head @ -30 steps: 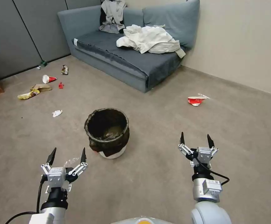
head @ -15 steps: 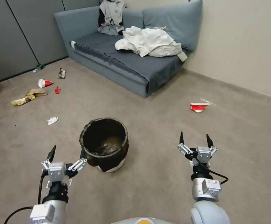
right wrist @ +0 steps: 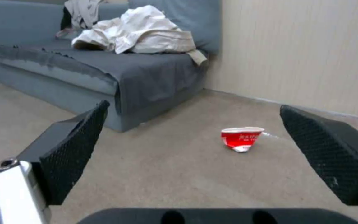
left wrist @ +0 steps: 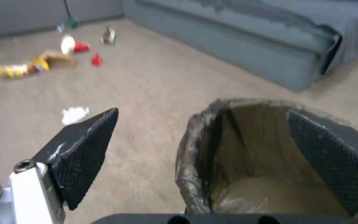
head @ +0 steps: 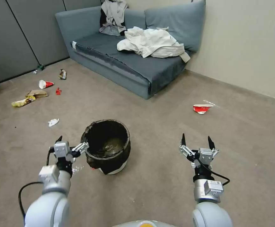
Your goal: Pick up the trash can from the floor.
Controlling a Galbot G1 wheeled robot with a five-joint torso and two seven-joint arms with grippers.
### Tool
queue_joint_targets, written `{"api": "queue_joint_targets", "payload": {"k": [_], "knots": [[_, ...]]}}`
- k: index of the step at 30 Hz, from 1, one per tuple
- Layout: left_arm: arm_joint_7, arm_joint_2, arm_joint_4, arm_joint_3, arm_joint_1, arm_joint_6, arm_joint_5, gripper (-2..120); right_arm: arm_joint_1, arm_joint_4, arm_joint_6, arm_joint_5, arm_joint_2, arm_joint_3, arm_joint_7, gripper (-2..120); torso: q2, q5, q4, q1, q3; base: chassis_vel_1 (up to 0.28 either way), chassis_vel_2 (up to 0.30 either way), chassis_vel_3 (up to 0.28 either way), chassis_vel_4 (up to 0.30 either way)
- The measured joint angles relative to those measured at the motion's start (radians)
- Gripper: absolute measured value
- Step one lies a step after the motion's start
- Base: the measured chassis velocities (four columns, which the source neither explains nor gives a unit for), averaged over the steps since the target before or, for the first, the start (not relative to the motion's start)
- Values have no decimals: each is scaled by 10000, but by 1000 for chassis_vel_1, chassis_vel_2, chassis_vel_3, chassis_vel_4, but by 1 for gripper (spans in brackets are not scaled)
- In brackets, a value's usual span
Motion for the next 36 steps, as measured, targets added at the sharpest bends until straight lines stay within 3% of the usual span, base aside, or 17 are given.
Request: {"api": "queue_joint_targets", "payload": {"k": [16, 20, 21, 24, 32, 36], "knots": [[-932, 1236, 1887, 818, -2459, 1822, -1424, 100, 22, -356, -102, 27, 37, 68, 101, 100, 0, 0, 1, 0, 1, 0, 0, 0, 0], [-1518, 1561, 2249, 1276, -3141, 3150, -2014, 100, 25, -527, -103, -19, 43, 26, 101, 100, -1, 1, 0, 0, 0, 0, 0, 0, 0], [-1518, 1561, 2249, 1276, -3141, 3150, -2014, 100, 25, -527, -103, -19, 43, 26, 101, 100, -1, 1, 0, 0, 0, 0, 0, 0, 0], [-2272, 1617, 2378, 1548, -3506, 4122, -2880, 100, 76, -614, -125, -43, 56, -1, 99, 100, 0, 1, 0, 0, 0, 0, 0, 0, 0], [-3079, 1621, 2826, 1921, -3778, 4303, -3393, 100, 149, -746, -172, -69, 76, -85, 93, 100, 0, -1, 0, 0, 0, 0, 0, 0, 0], [-3140, 1613, 3012, 1976, -3819, 4293, -3439, 100, 192, -821, -191, -75, 64, -139, 87, 100, -1, 0, 2, 0, 0, 0, 0, 0, 0]]}}
